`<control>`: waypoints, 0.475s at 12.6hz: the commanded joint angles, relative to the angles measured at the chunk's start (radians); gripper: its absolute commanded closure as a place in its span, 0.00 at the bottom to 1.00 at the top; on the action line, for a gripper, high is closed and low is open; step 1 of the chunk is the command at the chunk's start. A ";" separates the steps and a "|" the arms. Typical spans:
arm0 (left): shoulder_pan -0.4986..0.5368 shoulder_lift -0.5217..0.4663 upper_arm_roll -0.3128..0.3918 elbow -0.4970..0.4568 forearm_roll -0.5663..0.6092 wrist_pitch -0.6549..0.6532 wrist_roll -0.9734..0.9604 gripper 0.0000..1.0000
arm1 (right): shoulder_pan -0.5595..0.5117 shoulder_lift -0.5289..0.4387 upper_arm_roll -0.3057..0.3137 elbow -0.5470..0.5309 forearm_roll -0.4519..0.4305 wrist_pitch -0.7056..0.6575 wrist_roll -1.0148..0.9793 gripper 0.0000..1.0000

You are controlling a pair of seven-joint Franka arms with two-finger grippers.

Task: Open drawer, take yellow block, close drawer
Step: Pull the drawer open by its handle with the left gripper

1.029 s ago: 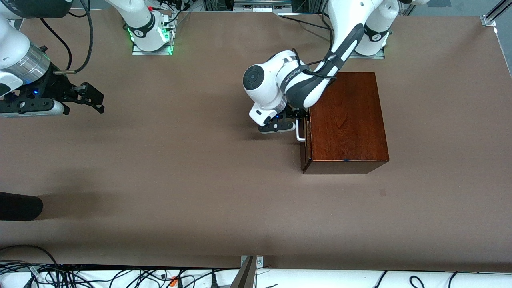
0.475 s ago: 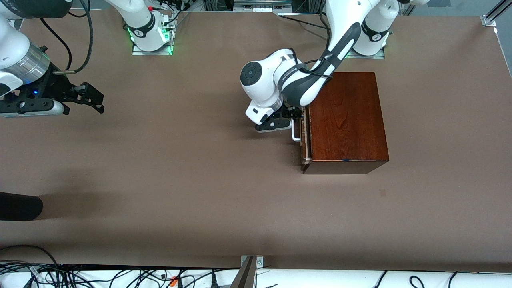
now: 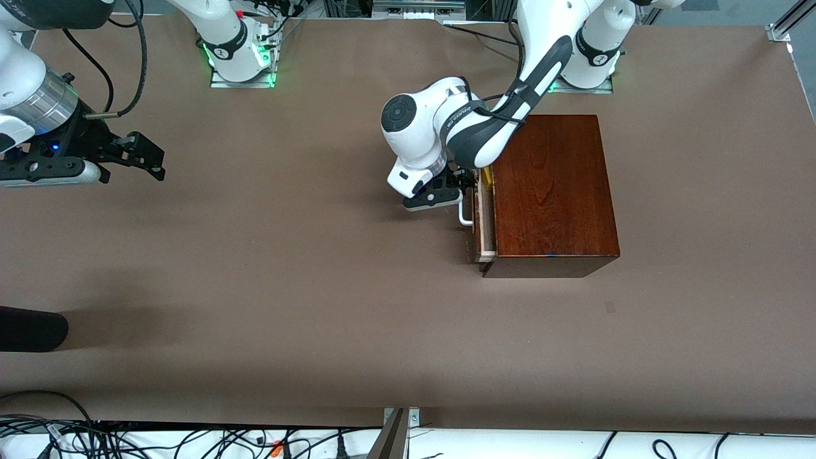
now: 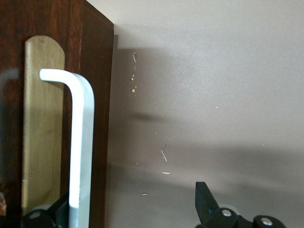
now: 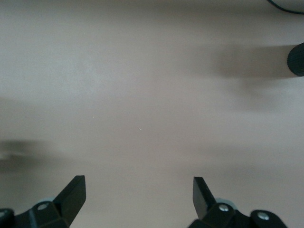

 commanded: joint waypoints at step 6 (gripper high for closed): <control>-0.061 0.074 -0.009 0.105 -0.107 0.097 -0.026 0.00 | -0.012 0.010 0.000 0.021 0.019 -0.013 -0.004 0.00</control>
